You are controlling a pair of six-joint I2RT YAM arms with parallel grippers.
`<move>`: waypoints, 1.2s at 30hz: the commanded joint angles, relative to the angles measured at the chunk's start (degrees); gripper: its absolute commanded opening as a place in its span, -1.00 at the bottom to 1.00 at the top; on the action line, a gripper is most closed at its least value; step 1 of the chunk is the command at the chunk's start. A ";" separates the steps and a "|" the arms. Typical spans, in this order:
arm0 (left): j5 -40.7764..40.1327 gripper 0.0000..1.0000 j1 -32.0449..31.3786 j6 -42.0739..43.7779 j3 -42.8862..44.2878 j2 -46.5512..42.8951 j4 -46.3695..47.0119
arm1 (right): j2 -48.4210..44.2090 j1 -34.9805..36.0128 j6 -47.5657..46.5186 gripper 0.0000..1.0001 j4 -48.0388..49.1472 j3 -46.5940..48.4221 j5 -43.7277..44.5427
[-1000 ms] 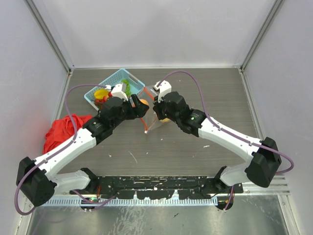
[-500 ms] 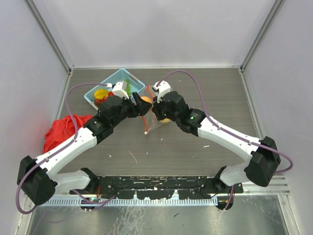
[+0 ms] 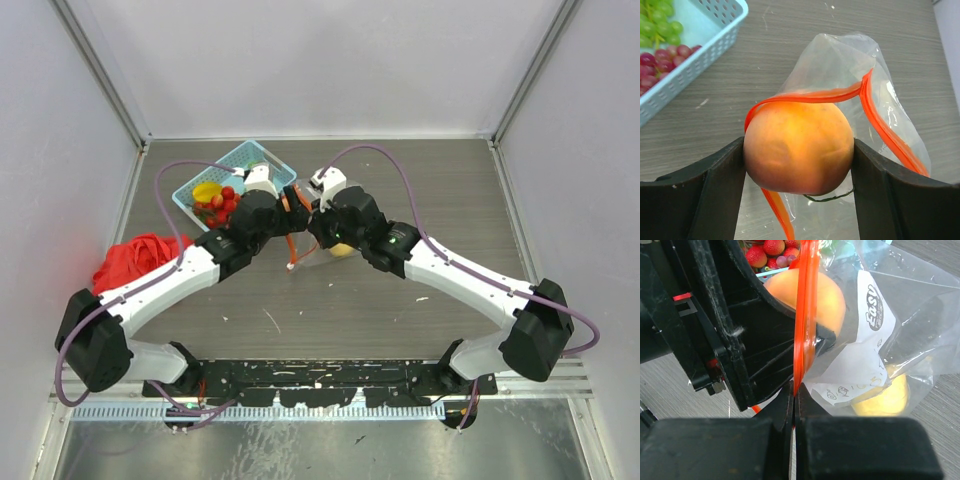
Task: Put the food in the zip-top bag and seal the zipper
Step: Place the fake fruit in the zipper food storage bag.
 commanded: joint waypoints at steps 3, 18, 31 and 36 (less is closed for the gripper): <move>-13.85 0.22 -3.57 5.92 4.99 2.10 -3.07 | -2.58 0.29 1.98 -0.99 5.08 1.36 0.52; -0.70 0.37 -4.11 2.44 2.48 -2.44 1.35 | -2.72 0.20 4.13 -0.99 8.10 -1.75 2.70; 2.76 0.42 -4.56 -1.15 1.08 0.10 5.18 | -3.43 0.11 5.89 -0.99 10.76 -3.21 -1.35; -5.96 0.45 -5.67 0.22 1.31 4.69 4.27 | -4.23 0.05 6.22 -0.99 10.88 -3.04 -2.87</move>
